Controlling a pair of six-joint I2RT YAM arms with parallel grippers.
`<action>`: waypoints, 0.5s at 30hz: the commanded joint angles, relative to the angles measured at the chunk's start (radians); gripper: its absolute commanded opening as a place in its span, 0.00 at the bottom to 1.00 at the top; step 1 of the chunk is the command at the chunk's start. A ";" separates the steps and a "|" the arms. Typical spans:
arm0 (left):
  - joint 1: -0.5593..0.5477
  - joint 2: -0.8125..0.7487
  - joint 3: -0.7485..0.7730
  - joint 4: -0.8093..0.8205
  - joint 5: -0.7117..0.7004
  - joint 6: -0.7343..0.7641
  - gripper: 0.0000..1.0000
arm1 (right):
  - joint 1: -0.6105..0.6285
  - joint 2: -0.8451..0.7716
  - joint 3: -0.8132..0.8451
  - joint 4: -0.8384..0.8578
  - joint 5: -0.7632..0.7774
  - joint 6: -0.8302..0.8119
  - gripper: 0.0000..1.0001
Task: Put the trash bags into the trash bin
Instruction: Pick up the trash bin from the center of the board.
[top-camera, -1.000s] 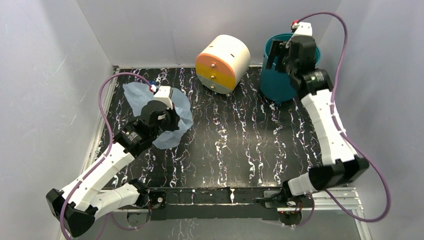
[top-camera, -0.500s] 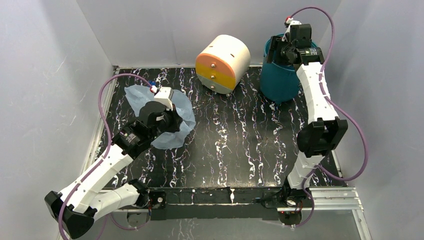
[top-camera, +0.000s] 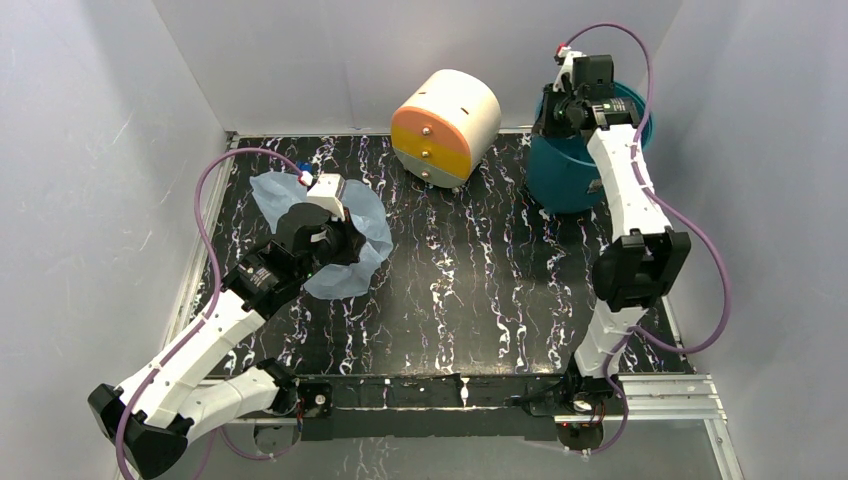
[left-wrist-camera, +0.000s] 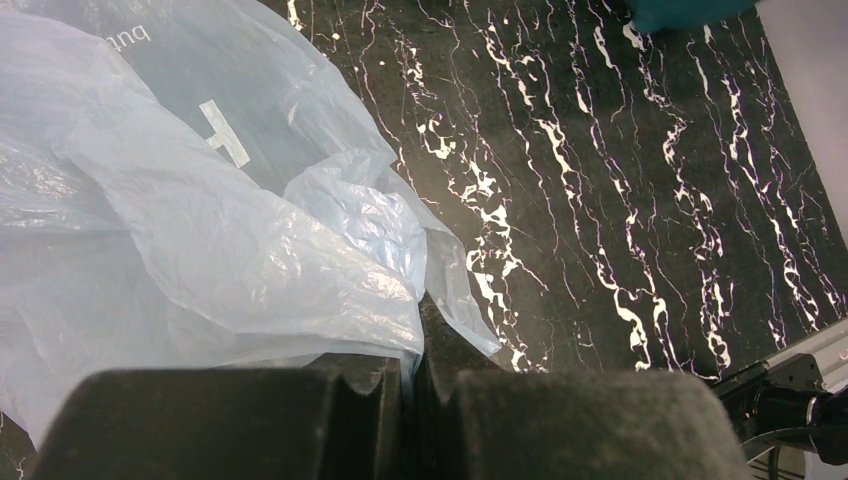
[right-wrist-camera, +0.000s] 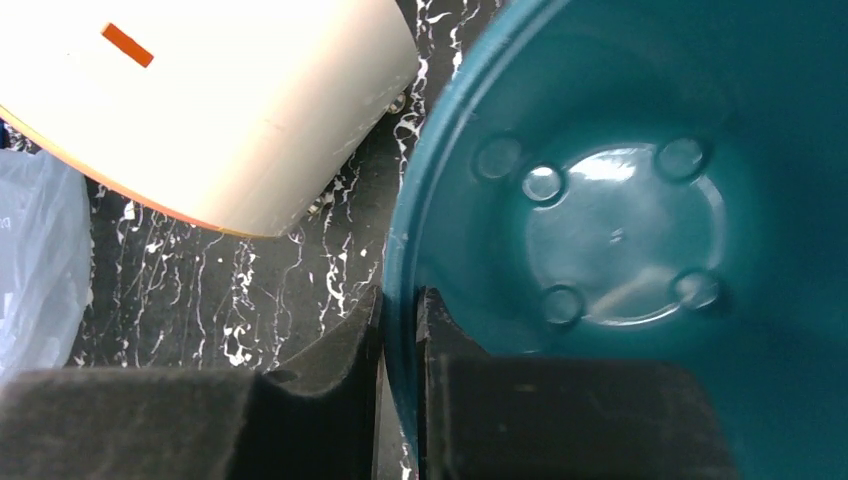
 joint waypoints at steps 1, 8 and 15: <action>0.001 -0.012 -0.009 0.016 0.008 -0.005 0.00 | 0.003 -0.132 -0.042 0.015 -0.058 -0.021 0.11; 0.001 -0.016 -0.003 0.008 -0.008 -0.005 0.00 | 0.008 -0.278 -0.204 0.000 -0.343 0.025 0.00; 0.001 -0.019 0.009 -0.005 -0.028 0.004 0.00 | 0.058 -0.437 -0.381 -0.038 -0.507 -0.049 0.00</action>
